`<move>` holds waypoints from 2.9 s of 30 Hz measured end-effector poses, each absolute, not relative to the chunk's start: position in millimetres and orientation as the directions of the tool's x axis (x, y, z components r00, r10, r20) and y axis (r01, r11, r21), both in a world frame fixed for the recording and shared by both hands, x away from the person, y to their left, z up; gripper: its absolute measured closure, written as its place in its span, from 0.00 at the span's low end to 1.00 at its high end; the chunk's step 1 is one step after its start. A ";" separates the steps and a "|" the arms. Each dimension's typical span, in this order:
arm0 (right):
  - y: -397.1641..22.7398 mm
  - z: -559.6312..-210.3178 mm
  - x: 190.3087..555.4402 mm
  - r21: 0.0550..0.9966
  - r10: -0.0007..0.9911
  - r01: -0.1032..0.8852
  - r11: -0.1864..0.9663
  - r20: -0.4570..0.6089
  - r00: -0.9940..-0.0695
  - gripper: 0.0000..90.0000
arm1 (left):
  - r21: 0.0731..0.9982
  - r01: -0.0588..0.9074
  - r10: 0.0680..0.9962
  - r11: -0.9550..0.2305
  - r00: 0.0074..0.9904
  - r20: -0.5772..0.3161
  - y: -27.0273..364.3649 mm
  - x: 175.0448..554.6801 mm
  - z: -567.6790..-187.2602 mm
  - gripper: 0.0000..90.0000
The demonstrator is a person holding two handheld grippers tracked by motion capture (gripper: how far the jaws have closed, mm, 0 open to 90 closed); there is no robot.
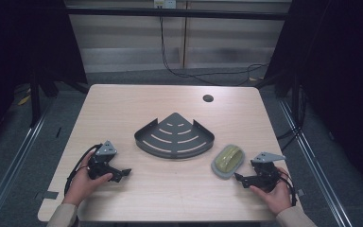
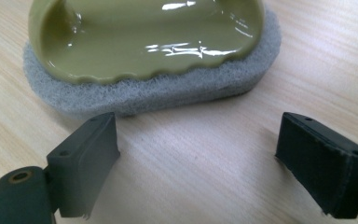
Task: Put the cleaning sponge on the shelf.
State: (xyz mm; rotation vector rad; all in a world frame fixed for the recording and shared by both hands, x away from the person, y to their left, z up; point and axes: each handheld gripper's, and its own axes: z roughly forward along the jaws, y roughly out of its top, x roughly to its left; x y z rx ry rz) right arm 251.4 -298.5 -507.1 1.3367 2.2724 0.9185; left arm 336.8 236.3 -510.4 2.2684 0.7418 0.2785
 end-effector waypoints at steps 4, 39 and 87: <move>-296.5 -499.3 254.9 0.617 0.870 0.692 0.375 0.023 -0.492 0.16 | 0.699 0.427 0.585 -0.574 0.811 -0.015 236.3 337.0 -510.4 0.00; -238.4 -418.6 332.8 0.245 0.927 0.916 0.317 0.123 -0.354 0.26 | 0.698 0.427 0.585 -0.575 0.811 -0.015 236.5 337.0 -510.3 0.00; -238.1 -399.2 349.0 0.194 0.907 0.905 0.380 0.115 -0.405 0.80 | 0.699 0.428 0.585 -0.573 0.811 -0.016 236.3 336.9 -510.4 0.00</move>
